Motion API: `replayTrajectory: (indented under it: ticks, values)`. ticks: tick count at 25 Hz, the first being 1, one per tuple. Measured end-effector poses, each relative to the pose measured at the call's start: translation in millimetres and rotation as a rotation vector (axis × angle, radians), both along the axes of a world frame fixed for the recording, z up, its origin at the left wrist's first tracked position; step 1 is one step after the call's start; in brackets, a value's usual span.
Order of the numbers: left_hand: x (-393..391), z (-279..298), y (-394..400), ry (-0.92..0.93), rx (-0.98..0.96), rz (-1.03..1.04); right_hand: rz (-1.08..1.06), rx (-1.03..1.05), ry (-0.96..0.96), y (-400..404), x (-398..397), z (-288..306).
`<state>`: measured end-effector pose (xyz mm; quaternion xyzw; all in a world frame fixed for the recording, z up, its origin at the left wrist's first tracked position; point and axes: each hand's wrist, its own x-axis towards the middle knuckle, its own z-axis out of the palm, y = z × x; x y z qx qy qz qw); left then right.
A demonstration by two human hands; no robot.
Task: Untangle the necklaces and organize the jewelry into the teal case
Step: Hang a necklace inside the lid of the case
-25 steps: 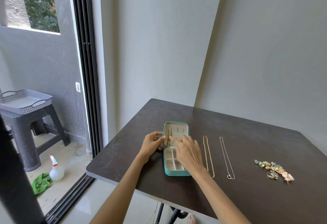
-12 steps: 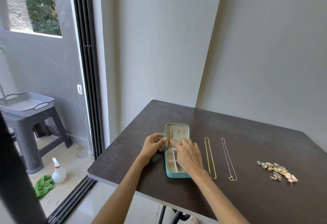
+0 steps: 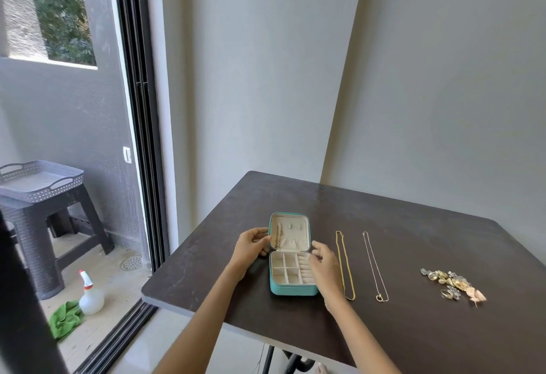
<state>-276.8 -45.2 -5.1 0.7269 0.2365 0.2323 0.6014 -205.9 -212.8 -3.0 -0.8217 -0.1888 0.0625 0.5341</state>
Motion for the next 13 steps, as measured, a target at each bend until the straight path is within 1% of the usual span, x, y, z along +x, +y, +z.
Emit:
replayTrajectory:
  ticks: [2, 4, 9, 13]
  values:
    - [-3, 1, -2, 0.011, -0.003, -0.013, 0.031, 0.088, 0.131, -4, -1, 3]
    - [-6, 2, -4, 0.026, 0.002, -0.052, 0.032, 0.112, 0.204, -6, 0, 7]
    - [-14, 4, -7, 0.057, 0.002, -0.125, 0.066, 0.097, 0.302, -9, 0, 17]
    - [-15, 15, -8, 0.078, 0.017, -0.123, 0.061, 0.103, 0.297, -9, 6, 19]
